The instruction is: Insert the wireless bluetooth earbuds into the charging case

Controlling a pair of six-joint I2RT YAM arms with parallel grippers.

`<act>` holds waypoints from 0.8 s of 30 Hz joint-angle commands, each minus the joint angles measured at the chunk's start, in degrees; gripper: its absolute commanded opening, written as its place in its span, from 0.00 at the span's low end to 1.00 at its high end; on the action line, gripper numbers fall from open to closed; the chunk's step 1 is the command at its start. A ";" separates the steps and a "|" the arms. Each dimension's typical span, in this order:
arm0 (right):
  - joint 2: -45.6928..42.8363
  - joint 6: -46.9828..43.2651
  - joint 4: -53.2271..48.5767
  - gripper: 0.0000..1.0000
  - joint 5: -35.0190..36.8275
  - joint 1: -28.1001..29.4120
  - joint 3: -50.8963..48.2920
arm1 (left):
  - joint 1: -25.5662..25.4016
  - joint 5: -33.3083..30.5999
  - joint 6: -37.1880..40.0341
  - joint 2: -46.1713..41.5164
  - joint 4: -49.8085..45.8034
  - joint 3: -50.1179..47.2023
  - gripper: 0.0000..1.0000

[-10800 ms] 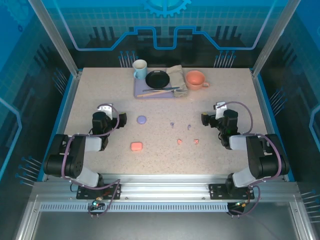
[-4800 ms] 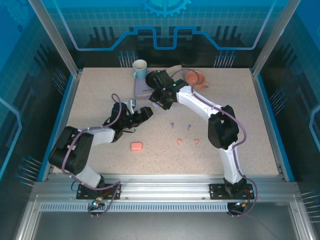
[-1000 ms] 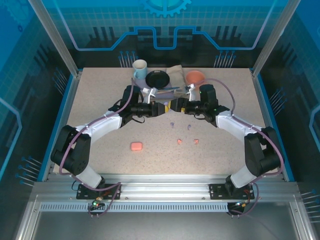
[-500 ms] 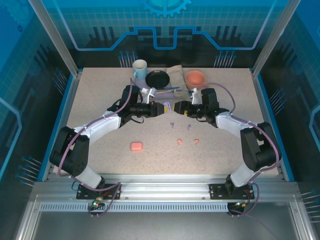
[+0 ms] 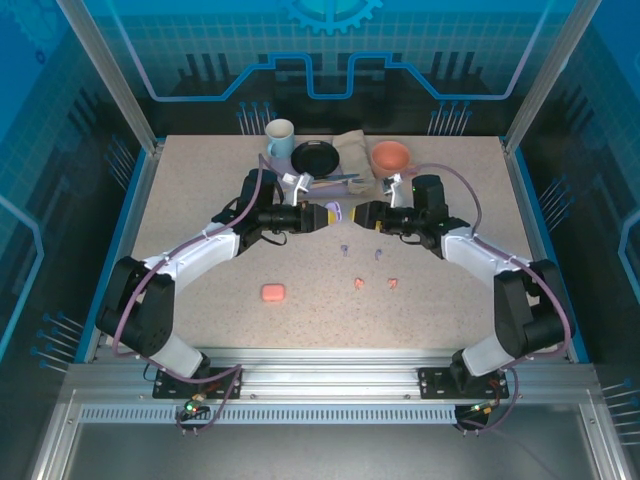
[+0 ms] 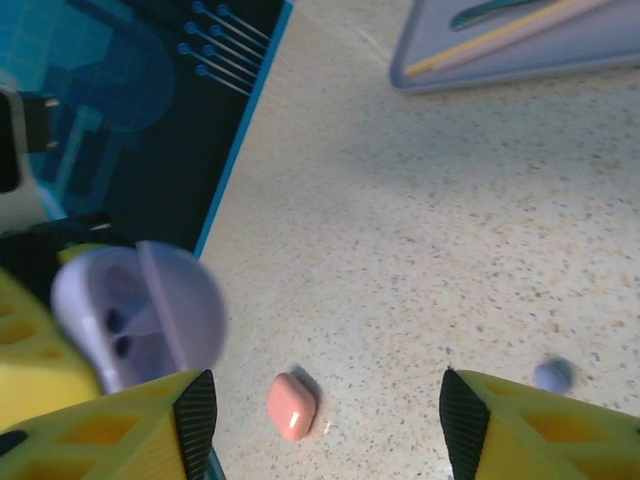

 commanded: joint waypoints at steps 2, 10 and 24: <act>-1.96 -2.24 -0.26 0.60 -5.05 -0.77 -0.71 | 0.04 2.17 1.51 0.37 -0.42 2.17 0.20; -1.82 -1.79 0.01 0.56 -5.13 1.32 0.00 | 0.03 2.29 1.30 0.83 -0.24 2.52 0.20; 1.41 -0.66 0.79 0.52 -3.18 3.96 2.58 | -0.04 2.72 1.27 1.01 -0.24 2.60 0.20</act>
